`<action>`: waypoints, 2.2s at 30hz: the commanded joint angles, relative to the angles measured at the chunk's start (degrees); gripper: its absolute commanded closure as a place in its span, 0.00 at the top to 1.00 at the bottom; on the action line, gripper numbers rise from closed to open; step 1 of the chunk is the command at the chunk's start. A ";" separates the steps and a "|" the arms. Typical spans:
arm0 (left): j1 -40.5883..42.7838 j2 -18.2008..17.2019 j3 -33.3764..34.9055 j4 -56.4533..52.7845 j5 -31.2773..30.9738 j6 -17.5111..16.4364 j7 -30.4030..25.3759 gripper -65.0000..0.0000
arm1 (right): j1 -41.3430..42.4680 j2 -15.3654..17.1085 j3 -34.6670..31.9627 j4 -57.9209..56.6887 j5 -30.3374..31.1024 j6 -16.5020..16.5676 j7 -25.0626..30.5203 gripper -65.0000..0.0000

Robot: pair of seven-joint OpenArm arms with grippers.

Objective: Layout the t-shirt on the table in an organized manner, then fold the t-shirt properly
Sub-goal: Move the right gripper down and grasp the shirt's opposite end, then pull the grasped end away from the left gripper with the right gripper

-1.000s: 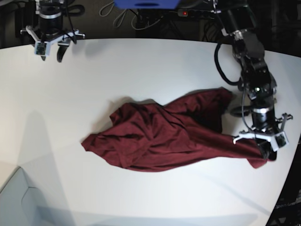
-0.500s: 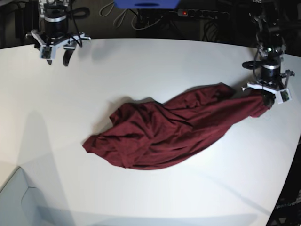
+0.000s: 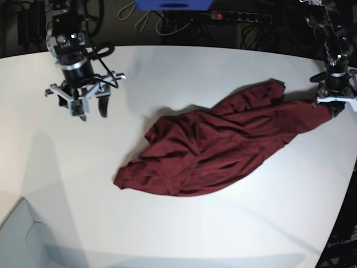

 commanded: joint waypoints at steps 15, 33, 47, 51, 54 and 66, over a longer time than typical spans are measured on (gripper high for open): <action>5.20 3.96 -0.40 12.75 -4.29 0.01 -1.51 0.65 | 27.07 -6.78 -16.25 -14.62 -0.10 5.88 -5.18 0.67; 8.01 4.84 -10.77 14.42 -4.29 -0.08 -1.51 0.65 | 44.48 -11.44 -16.61 -49.08 -0.01 6.05 3.08 0.46; 4.15 4.84 -10.51 15.21 -4.37 -0.08 -1.51 0.65 | 35.60 -5.99 -16.17 -22.79 -0.01 6.14 2.99 0.00; 3.44 4.93 -10.42 15.21 -4.37 -0.08 -1.51 0.65 | 30.94 -3.35 -13.53 -12.95 -0.10 6.14 2.99 0.00; 2.65 4.93 -9.45 15.04 -4.37 -0.08 -1.51 0.65 | 27.69 -3.18 -8.17 -8.99 0.08 6.14 3.34 0.00; 2.56 6.86 -2.33 15.21 -4.37 -0.08 -1.51 0.65 | 20.48 -3.53 11.61 -10.84 0.25 6.23 3.17 0.00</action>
